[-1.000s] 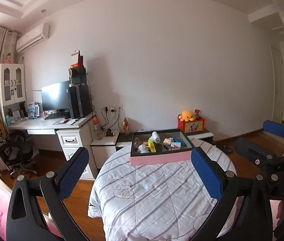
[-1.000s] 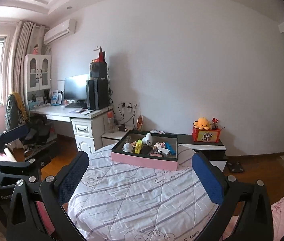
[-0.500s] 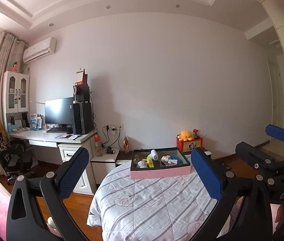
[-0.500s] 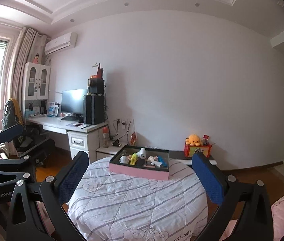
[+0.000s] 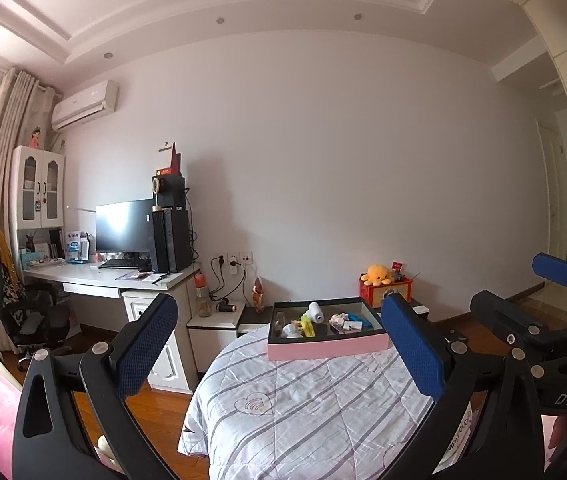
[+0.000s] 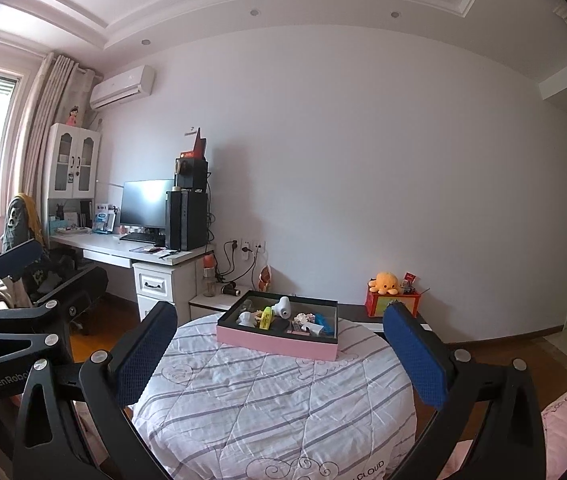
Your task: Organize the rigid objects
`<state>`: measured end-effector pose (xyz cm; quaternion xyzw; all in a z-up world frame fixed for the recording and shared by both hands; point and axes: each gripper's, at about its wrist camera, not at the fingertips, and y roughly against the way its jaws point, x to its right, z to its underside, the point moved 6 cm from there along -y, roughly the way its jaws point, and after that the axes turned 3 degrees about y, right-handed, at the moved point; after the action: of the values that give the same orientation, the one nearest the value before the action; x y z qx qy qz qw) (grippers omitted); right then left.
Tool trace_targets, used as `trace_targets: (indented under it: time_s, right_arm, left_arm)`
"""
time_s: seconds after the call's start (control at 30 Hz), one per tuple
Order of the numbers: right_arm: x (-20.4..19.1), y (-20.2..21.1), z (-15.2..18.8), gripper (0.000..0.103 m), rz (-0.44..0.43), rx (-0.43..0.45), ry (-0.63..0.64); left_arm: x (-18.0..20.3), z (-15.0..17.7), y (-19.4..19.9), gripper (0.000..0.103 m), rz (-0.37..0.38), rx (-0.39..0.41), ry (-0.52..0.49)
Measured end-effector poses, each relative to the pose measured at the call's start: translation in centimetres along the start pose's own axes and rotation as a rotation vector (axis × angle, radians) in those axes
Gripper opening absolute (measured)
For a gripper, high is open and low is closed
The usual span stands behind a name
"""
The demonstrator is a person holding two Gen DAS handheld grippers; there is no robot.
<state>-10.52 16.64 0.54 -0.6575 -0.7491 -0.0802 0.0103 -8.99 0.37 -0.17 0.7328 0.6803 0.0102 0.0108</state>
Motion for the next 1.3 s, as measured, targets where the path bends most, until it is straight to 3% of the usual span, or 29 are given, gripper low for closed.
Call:
trace_targets:
  time_s: [0.5, 0.8, 1.3]
  right_arm:
    - [-0.3, -0.2, 0.3, 0.103, 0.036, 0.011, 0.004]
    - [0.2, 0.8, 0.3, 0.103, 0.120, 0.046, 0.014]
    - [0.4, 0.3, 0.7, 0.103, 0.128, 0.033, 0.003]
  left_arm:
    - [-0.3, 1.2, -0.9, 0.103, -0.003, -0.012, 0.008]
    - [0.5, 1.1, -1.3, 0.103, 0.004, -0.011, 0.003]
    - [0.6, 1.5, -2.1, 0.103, -0.011, -0.027, -0.013]
